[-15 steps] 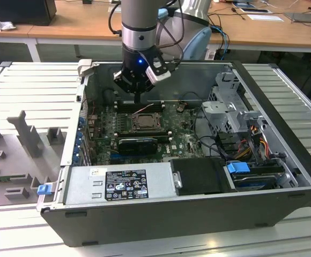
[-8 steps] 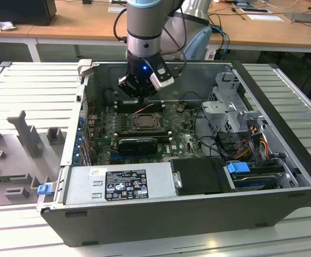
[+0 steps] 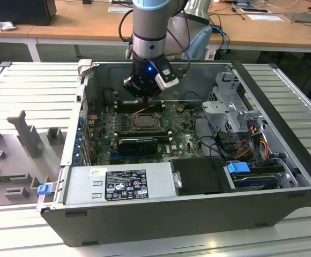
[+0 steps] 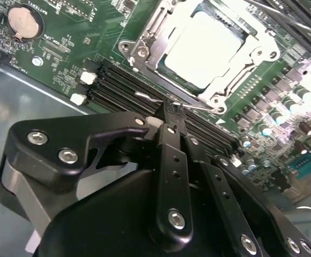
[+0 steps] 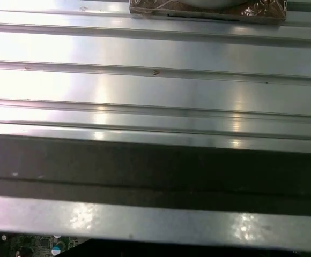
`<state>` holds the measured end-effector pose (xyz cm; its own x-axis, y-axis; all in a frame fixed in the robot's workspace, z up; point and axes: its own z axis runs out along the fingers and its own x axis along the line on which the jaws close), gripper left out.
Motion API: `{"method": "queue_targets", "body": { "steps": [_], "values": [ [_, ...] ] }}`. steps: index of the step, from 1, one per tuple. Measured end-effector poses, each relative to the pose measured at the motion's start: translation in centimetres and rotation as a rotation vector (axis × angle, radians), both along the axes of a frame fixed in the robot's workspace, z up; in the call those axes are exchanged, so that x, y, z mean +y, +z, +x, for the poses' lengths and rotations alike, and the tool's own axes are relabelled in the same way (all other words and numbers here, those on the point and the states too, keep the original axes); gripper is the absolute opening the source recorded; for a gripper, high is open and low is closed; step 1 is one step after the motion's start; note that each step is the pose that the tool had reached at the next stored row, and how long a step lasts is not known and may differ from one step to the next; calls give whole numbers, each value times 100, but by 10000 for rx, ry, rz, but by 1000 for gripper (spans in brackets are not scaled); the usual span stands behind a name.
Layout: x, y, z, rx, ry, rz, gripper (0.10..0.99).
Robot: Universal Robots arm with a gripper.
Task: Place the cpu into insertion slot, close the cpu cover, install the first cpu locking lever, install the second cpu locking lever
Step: 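Install the first cpu locking lever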
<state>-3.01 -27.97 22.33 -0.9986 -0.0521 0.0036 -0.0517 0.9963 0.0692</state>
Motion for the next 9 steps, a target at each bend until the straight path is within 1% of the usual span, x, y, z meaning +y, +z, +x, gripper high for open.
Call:
{"method": "queue_targets", "body": {
  "steps": [9],
  "values": [
    [0,-72,98,1,-3,-1,106]
  ]
}}
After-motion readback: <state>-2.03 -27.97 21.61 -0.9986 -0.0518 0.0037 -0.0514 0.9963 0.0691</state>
